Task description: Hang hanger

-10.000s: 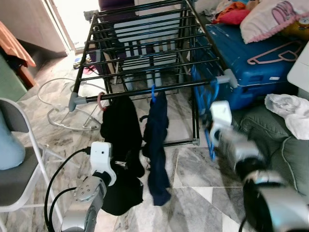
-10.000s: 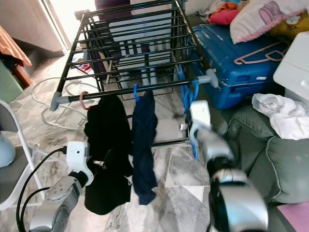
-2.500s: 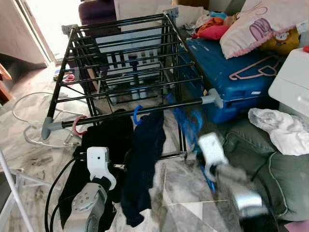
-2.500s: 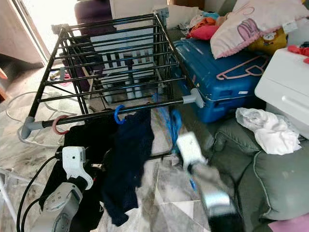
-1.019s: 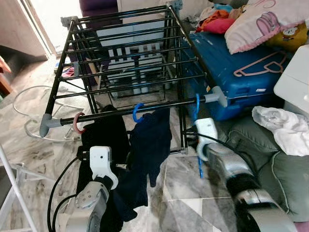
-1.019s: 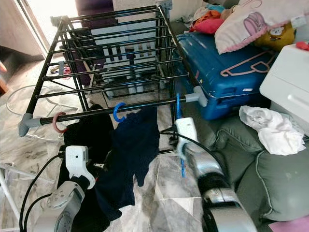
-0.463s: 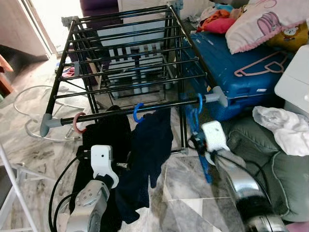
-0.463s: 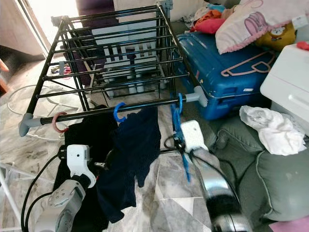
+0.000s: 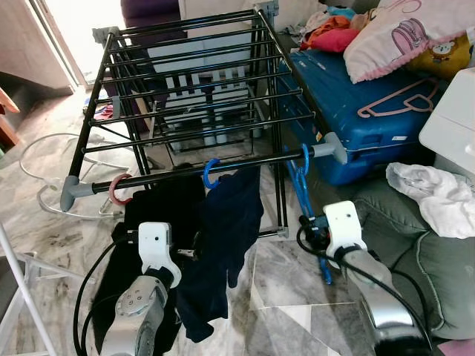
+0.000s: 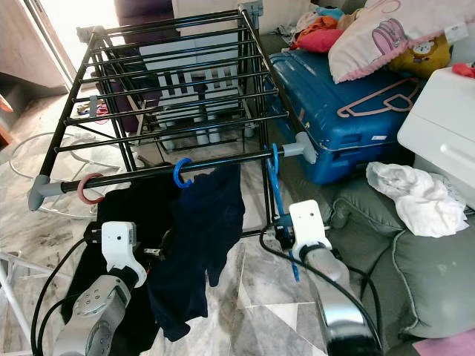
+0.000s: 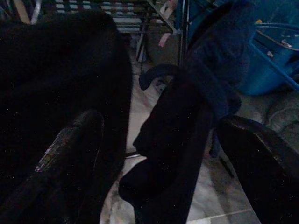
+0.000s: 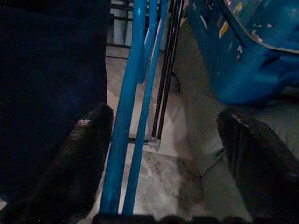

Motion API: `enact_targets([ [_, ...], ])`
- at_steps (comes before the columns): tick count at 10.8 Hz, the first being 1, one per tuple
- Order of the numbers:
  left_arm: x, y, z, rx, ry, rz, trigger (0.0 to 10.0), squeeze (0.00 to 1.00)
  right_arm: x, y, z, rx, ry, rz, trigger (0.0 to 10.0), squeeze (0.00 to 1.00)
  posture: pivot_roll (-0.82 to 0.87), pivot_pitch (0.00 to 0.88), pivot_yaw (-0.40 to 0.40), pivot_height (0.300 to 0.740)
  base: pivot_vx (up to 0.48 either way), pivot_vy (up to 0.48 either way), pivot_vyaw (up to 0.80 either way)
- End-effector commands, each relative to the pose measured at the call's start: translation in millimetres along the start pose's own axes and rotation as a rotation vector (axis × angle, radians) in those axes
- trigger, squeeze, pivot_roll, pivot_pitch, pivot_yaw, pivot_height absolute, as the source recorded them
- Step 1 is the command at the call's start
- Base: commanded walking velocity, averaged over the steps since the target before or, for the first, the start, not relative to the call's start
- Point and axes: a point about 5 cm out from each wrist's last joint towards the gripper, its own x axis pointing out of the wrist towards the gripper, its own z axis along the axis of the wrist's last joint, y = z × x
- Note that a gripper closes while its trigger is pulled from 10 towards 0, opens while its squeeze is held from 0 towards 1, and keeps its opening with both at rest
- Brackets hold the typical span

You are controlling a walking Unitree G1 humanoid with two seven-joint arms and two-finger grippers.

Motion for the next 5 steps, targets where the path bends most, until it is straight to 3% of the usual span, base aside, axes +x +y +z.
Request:
enact_targets([
  [1, -0.8, 8.6, 0.2, 0.025, -0.002, 0.043, 10.0, 0.0, -2.4, 1.3, 3.9, -0.008, -0.026, -0.01, 10.0, 1.0, -0.16, 0.0, 0.111, 0.74, 0.0, 0.0, 0.0],
  [5, 3.4, 9.8, 4.1, 0.008, -0.059, 0.134, 10.0, 0.0, -2.0, -11.5, 6.1, -0.069, -0.011, -0.03, 10.0, 1.0, -0.14, 0.0, 0.019, 0.74, 0.0, 0.0, 0.0],
])
